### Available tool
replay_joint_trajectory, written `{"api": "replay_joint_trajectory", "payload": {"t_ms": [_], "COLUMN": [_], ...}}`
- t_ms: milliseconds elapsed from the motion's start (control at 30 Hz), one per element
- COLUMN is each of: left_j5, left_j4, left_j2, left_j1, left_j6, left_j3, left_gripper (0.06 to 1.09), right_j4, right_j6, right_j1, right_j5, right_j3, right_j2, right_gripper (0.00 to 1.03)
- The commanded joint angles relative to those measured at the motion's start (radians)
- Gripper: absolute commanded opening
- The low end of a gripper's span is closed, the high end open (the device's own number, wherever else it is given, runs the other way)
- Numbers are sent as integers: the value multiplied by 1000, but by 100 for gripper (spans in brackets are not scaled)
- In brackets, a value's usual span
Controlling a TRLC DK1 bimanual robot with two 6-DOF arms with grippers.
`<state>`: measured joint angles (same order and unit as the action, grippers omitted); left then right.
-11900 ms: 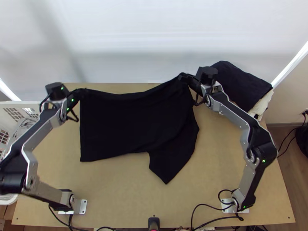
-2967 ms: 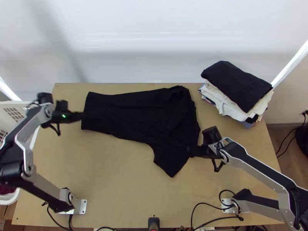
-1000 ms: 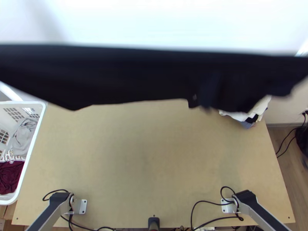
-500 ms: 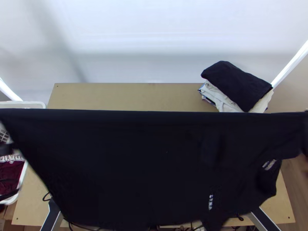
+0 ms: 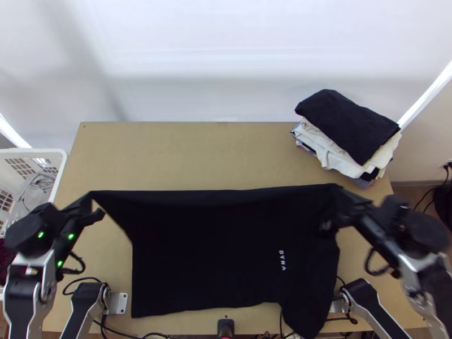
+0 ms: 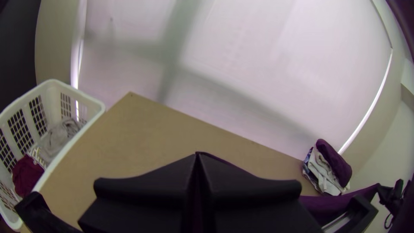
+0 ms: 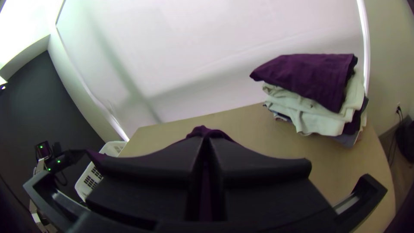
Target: Fold the t-shirt
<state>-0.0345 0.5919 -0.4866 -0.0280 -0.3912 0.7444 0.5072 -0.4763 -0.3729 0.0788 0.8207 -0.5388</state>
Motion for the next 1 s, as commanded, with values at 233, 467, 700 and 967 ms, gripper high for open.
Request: {"api": "replay_joint_trajectory", "payload": {"t_ms": [233, 467, 700, 967], "left_j5": [-68, -67, -74, -107], "left_j4": [-205, -265, -265, -201], "left_j2": [-397, -629, -874, -1118], "left_j1": [-13, -20, -93, -153], "left_j6": [-41, -34, -38, -38], "left_j3": [-40, 62, 219, 440], "left_gripper": [10, 10, 10, 10], "right_j4": [-222, -243, -231, -197], "right_j6": [-87, -79, -71, -62], "right_j1": [48, 114, 152, 141], "right_j5": [107, 148, 150, 147], "right_j3": [-75, 44, 215, 426], "right_j2": [-342, -625, -875, -1109], "right_gripper": [3, 3, 3, 3]}}
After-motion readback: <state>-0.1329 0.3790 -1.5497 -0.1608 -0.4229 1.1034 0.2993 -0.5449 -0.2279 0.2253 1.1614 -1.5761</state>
